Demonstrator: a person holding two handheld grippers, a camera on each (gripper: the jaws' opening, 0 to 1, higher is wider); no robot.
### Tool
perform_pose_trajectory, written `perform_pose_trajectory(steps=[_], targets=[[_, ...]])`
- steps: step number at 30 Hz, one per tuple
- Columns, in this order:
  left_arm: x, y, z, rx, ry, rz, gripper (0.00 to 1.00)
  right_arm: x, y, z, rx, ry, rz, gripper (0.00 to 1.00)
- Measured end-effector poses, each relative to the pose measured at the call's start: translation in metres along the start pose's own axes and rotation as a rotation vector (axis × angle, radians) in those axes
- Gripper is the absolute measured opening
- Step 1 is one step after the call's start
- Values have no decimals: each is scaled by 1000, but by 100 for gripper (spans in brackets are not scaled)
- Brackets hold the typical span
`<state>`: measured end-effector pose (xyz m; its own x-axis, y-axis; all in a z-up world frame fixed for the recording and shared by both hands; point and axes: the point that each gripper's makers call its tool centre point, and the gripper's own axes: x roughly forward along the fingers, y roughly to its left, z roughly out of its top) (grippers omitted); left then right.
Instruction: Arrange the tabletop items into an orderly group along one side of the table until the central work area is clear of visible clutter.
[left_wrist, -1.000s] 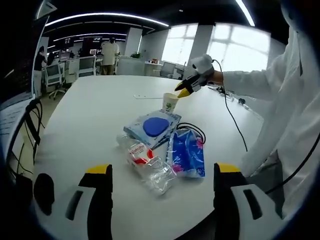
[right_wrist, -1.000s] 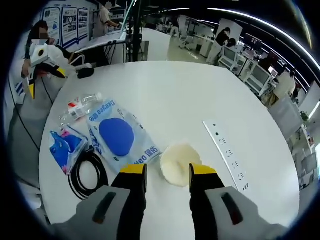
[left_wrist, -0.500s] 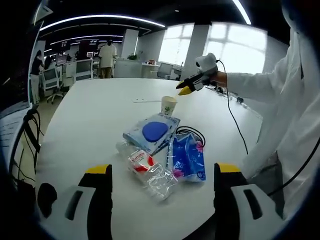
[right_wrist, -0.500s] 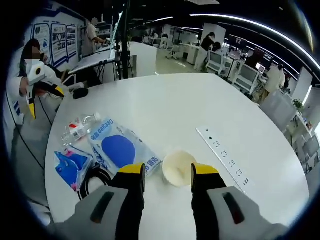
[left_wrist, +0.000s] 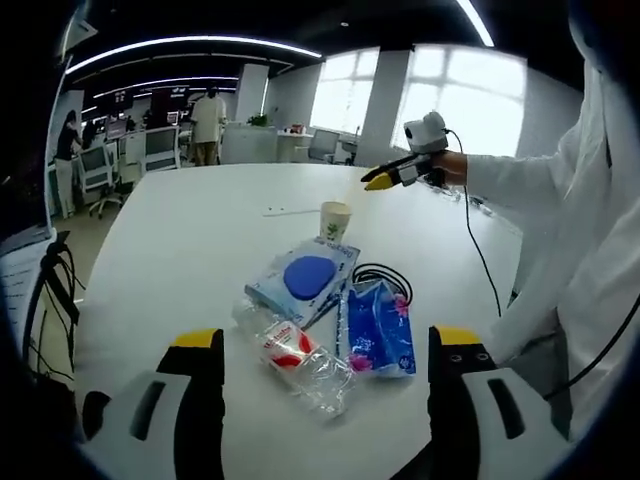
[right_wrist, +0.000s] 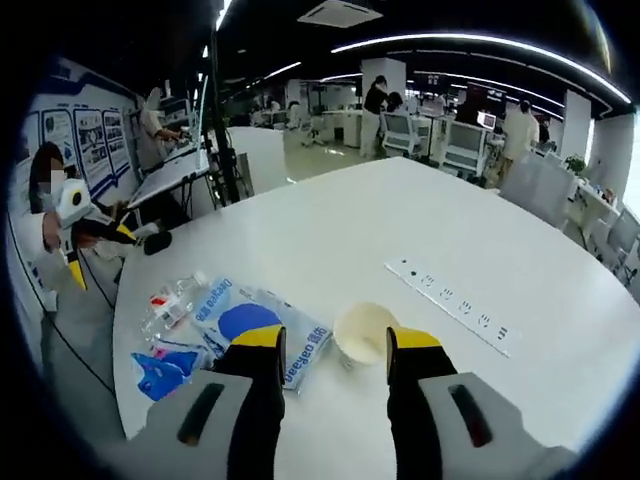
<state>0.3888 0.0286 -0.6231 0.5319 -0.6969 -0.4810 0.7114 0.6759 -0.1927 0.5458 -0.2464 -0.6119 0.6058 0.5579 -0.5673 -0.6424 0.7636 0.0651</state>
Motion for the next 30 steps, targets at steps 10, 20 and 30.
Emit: perform_pose_trajectory(steps=[10, 20, 30], targets=[[9, 8, 12, 16, -8, -9, 86, -10, 0, -17, 124, -32, -24, 40], [21, 20, 27, 33, -16, -19, 87, -12, 8, -39, 226, -45, -32, 40], [37, 32, 40, 24, -21, -32, 86, -10, 14, -54, 303, -51, -31, 39]])
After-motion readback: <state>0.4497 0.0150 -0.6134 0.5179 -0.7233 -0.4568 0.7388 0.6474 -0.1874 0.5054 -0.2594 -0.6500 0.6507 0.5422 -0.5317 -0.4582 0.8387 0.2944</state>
